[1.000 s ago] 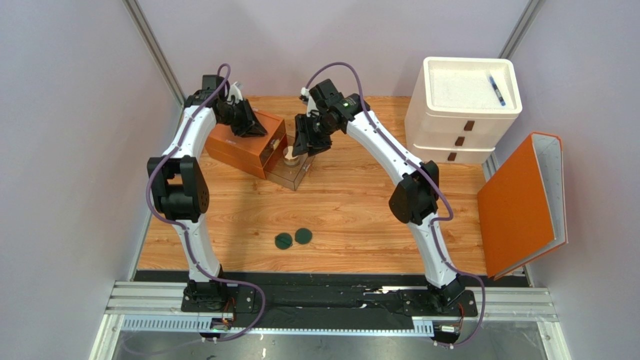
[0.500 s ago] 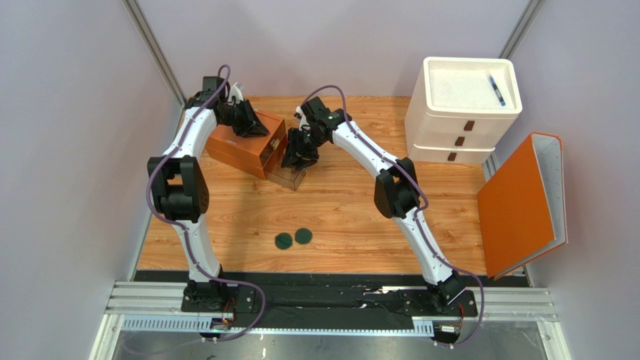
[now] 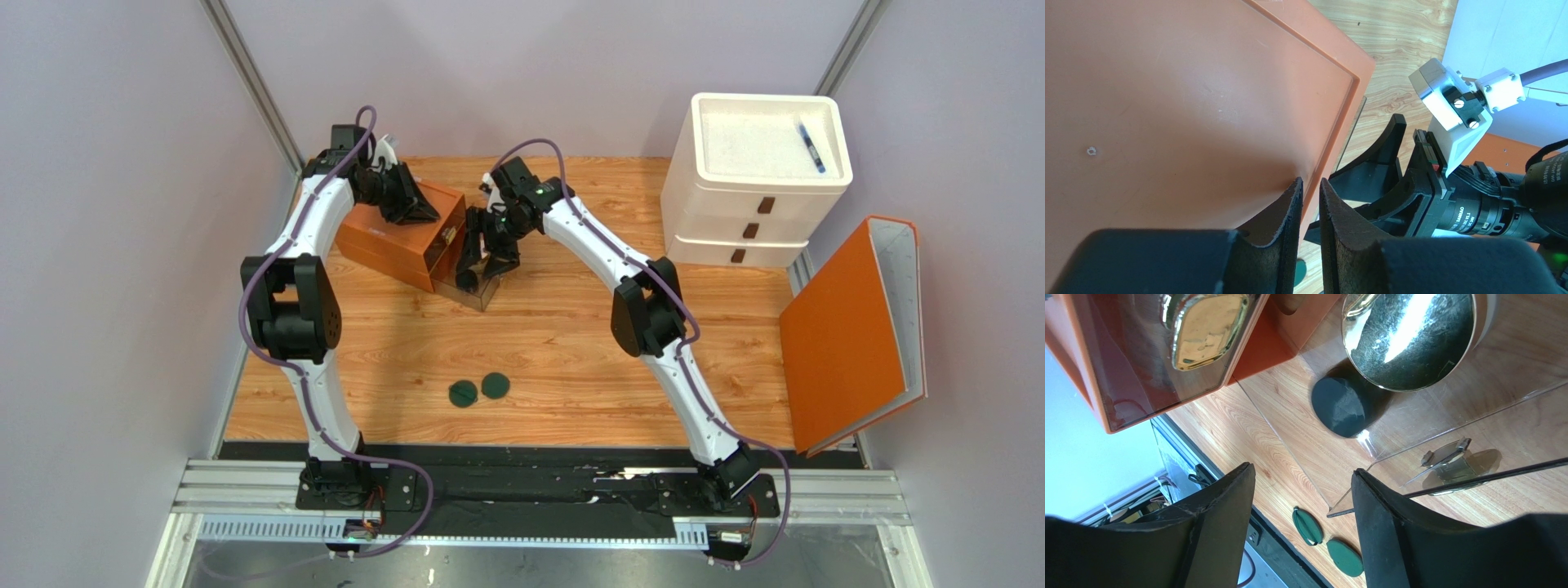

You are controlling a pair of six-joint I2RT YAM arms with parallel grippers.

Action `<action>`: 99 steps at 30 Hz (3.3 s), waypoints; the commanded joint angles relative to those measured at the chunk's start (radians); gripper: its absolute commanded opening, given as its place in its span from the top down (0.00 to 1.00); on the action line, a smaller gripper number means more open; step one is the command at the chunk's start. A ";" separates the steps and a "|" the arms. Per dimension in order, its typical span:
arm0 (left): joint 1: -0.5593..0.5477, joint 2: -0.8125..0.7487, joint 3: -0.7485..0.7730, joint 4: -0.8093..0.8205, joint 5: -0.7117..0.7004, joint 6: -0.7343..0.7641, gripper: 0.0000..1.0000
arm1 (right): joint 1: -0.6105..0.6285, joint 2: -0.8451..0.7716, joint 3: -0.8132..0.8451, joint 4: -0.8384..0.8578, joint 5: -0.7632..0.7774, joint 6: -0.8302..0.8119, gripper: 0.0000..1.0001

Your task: Organize the makeup

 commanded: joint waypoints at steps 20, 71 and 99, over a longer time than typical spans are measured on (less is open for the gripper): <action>0.000 0.057 0.022 -0.107 -0.074 0.049 0.75 | 0.119 -0.487 -0.536 -0.143 0.112 -0.473 0.37; 0.000 0.123 0.111 -0.177 -0.002 0.072 0.75 | 0.095 -0.237 -0.067 -0.065 0.408 -0.290 0.92; 0.000 0.100 0.108 -0.162 -0.002 0.036 0.75 | 0.111 -0.306 -0.200 -0.036 0.272 -0.346 0.32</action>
